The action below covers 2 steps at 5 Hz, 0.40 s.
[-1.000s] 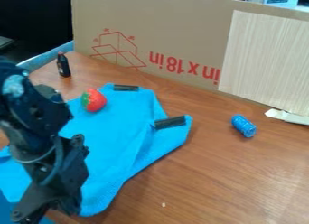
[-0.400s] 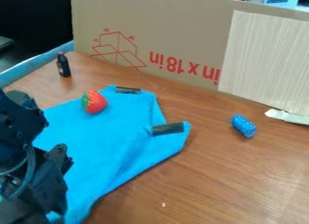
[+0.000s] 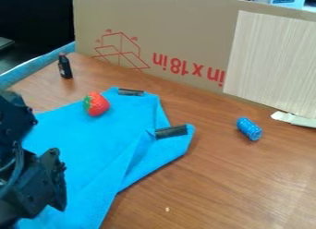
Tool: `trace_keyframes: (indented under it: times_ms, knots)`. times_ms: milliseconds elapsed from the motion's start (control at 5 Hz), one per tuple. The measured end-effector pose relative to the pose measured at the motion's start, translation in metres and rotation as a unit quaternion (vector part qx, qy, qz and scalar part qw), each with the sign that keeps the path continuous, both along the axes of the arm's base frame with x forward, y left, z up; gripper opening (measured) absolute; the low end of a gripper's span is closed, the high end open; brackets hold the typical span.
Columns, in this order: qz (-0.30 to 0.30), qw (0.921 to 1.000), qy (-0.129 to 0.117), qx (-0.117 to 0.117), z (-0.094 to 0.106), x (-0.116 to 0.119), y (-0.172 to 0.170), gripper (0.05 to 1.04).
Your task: Unfold the cloth from the top left to the bottom right
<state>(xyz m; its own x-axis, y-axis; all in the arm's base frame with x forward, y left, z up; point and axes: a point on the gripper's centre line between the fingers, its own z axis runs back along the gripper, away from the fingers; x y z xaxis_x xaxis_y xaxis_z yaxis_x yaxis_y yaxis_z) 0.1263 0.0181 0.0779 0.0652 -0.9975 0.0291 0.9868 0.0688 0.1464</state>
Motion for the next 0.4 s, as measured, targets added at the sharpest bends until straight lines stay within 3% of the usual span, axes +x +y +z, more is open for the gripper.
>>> trace_keyframes:
  times_ms: [200, 400]
  knots:
    - [0.061, 0.9981, 0.008, 0.010, 0.012, 0.026, 0.023, 1.001]
    - [0.181, 0.9828, 0.011, 0.038, 0.027, 0.071, 0.076, 0.999]
